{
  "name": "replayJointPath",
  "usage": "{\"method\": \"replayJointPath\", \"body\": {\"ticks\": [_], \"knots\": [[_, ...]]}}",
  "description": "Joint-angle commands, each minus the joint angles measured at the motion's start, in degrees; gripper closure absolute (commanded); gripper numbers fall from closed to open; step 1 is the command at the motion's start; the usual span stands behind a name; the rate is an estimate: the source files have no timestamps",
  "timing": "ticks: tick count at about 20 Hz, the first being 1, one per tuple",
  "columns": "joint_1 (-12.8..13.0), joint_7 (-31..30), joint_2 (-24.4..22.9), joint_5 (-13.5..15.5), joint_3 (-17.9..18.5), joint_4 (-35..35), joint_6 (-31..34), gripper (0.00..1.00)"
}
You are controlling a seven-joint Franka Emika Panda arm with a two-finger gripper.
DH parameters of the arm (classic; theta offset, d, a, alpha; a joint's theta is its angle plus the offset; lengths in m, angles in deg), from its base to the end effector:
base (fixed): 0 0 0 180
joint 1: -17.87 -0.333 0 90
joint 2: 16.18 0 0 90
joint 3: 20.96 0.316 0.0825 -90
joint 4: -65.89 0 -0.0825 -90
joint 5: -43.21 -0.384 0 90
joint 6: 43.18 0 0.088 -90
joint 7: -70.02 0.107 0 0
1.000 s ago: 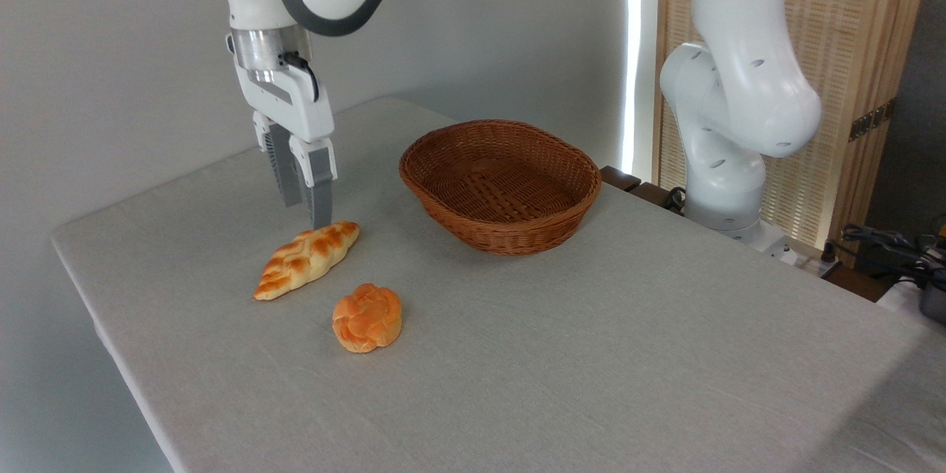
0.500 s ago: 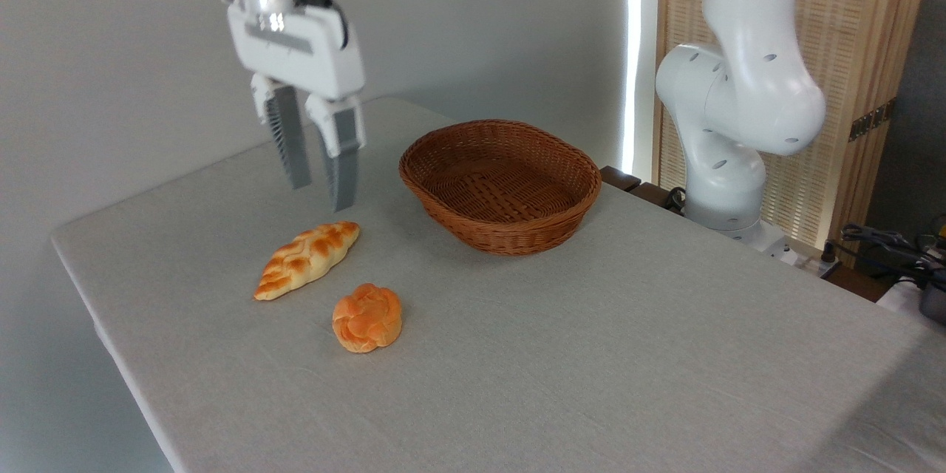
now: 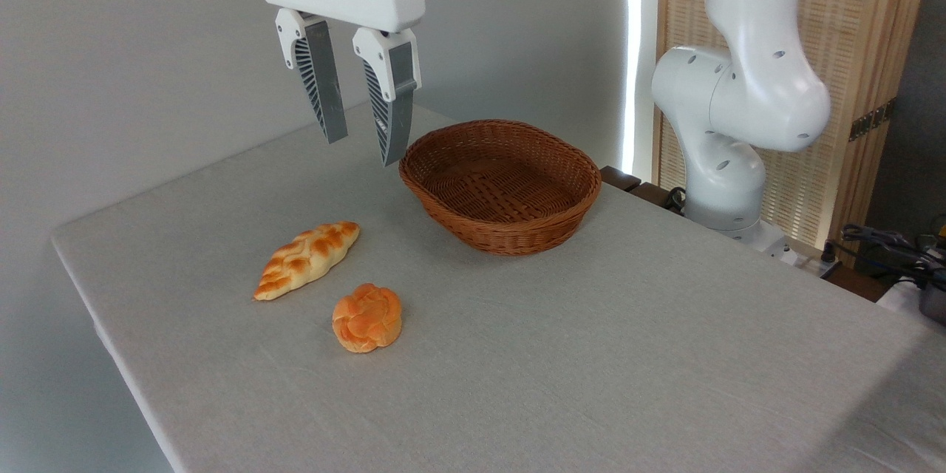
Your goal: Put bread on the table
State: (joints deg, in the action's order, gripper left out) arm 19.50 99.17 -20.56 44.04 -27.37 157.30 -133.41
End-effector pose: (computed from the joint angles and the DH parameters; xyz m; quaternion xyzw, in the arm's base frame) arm 0.5255 -0.0784 0.6545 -0.9474 0.3189 -0.0278 0.0021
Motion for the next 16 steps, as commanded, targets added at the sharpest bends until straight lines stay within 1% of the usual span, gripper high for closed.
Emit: {"method": "replayJointPath", "body": {"ticks": [1, 2, 4, 5, 9, 14, 16], "knots": [[0.6, 1.6, 2.2, 0.1, 1.0, -2.1, 1.5, 0.00], [0.7, 2.2, 2.2, -0.3, 1.9, -2.1, 1.5, 0.00], [3.5, 4.7, 2.5, -0.4, 5.5, -2.1, 1.5, 0.00], [4.2, 6.2, 2.6, -0.5, 6.8, -2.0, 1.5, 0.00], [4.1, 9.3, 2.9, -0.5, 7.3, -1.6, 1.3, 0.00], [4.0, 8.8, 3.2, -0.6, 7.2, -0.3, -1.6, 0.00], [4.0, 8.6, 3.1, -0.6, 7.2, -0.3, -1.5, 0.00]]}}
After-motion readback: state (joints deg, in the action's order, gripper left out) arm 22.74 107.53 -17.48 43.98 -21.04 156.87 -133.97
